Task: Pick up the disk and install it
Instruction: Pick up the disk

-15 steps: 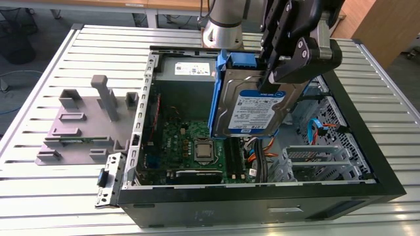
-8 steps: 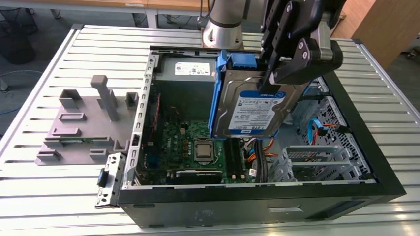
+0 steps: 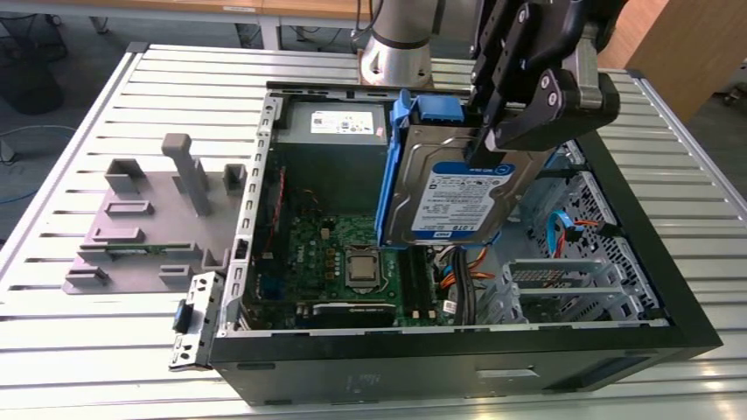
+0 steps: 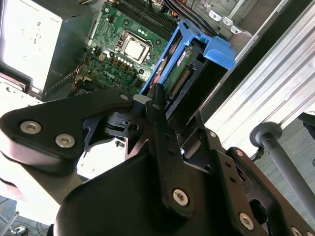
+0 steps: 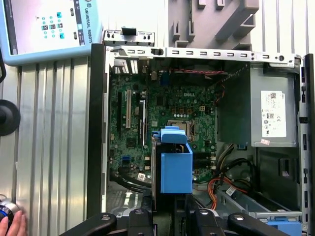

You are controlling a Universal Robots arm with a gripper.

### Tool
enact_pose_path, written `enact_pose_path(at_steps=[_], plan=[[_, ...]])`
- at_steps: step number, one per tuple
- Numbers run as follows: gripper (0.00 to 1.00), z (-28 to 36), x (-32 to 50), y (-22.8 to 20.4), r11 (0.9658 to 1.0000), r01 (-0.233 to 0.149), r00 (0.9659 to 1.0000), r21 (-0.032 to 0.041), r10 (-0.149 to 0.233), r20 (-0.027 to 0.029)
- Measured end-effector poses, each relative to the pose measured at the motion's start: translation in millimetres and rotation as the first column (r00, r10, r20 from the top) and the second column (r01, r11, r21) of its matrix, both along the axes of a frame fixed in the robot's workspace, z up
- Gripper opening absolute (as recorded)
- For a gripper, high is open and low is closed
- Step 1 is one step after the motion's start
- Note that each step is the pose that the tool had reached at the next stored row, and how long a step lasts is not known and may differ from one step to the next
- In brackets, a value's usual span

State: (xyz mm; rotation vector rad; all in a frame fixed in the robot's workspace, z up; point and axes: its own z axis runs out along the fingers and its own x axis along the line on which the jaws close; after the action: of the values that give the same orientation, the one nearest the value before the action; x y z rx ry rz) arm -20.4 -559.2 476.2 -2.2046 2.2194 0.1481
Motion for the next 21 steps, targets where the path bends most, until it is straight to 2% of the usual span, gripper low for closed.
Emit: enact_pose_path(at_steps=[21], plan=[[0.35,3.3,0.3,0.0,1.0,0.0,1.0,0.0,0.0,0.0]])
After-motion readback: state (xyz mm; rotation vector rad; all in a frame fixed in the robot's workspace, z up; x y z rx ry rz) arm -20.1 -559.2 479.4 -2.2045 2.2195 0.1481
